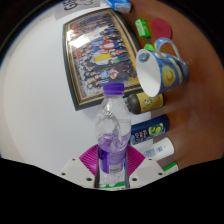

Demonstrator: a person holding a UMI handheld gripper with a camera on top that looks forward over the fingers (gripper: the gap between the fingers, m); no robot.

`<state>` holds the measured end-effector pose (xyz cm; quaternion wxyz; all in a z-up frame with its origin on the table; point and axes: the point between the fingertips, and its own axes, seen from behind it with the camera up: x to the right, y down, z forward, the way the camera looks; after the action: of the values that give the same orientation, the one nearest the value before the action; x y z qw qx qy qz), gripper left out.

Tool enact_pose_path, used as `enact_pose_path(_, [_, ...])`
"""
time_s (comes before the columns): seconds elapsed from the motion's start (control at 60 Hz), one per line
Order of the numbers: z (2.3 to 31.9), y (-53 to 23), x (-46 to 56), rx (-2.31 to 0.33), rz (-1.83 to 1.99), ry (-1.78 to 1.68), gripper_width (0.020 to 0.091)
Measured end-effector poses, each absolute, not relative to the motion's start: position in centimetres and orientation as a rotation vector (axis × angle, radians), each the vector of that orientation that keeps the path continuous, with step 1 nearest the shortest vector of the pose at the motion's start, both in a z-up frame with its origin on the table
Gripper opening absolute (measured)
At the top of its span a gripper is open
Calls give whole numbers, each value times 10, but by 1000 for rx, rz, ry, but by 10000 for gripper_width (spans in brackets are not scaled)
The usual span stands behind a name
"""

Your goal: Pour water

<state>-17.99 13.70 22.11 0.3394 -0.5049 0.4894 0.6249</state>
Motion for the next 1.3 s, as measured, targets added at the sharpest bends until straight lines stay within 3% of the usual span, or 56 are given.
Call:
enact_pose_path(0.183, [200,143,-168,-1285,1658,1360,336])
enact_pose_path(0.417, [202,142,-169,-1401,1608,1272,335])
enact_pose_path(0.683, [259,147,-134,-1656,1120,706,335])
enact_pose_path(0.817, [297,149,-99,-1678,817,405,335])
enact_pose_path(0.967, [313,154,-39,-1654,451,164,334])
enact_pose_path(1.117, [287,162,27,-1656,151,8,334])
enact_pose_path(1.3, [208,174,80,-1733,-18,-81,333])
